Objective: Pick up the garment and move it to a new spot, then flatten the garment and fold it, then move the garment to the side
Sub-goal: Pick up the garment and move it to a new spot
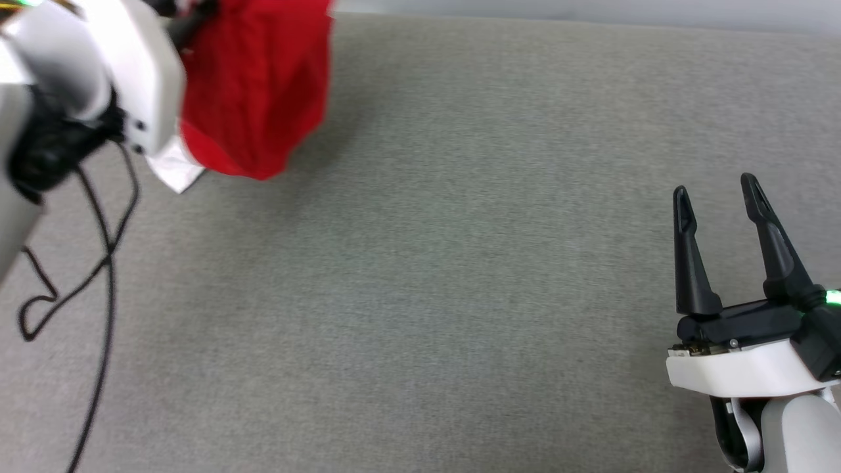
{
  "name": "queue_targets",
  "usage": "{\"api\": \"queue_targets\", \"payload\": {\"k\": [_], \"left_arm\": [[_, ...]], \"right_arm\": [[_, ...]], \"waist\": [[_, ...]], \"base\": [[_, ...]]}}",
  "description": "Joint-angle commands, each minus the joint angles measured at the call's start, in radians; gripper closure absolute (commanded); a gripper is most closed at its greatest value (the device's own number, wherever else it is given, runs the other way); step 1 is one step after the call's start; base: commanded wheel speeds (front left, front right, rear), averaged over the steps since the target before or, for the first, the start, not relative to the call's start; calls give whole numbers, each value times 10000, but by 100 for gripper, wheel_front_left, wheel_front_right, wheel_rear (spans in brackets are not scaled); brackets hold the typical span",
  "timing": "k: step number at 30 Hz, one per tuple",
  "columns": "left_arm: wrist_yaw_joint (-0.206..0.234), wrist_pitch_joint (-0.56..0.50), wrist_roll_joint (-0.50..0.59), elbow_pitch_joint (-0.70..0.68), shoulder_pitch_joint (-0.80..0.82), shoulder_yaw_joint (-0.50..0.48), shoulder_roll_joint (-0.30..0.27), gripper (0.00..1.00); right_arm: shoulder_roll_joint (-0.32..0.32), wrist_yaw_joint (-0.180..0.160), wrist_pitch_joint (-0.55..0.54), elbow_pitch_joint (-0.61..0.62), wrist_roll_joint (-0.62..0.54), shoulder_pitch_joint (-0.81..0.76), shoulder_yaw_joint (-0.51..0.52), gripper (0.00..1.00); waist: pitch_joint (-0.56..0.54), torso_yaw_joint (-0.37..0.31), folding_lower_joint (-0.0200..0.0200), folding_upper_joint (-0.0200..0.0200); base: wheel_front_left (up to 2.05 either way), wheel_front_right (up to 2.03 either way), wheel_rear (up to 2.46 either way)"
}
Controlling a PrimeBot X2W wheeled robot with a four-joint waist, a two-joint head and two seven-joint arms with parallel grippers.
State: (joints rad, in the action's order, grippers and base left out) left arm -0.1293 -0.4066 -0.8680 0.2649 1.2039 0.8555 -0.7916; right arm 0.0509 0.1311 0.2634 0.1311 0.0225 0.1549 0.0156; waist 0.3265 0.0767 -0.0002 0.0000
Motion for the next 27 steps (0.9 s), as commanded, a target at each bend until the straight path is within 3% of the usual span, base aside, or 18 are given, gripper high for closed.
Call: {"api": "queue_targets", "payload": {"k": [1,10,19,27], "left_arm": [[-1,1,102,-240,137,239,211,100],[0,107,351,-927,405,2040,1809,100],[-1,709,138,-249,276,3866,3449,100],[-3,462,530,183,-932,4248,4533,100]], "right_arm": [[-16,-7,22,-10,97,-84,-2,0],[-16,-7,21,-5,521,-32,126,0],[-16,-7,22,20,910,128,274,0],[-18,-7,21,-9,1060,149,295,0]], "waist": [[-84,-346,2,0],[58,-1443,2,0],[459,-2377,2,0],[825,-2774,2,0]], "base": [[0,0,0],[0,0,0],[0,0,0],[0,0,0]]}}
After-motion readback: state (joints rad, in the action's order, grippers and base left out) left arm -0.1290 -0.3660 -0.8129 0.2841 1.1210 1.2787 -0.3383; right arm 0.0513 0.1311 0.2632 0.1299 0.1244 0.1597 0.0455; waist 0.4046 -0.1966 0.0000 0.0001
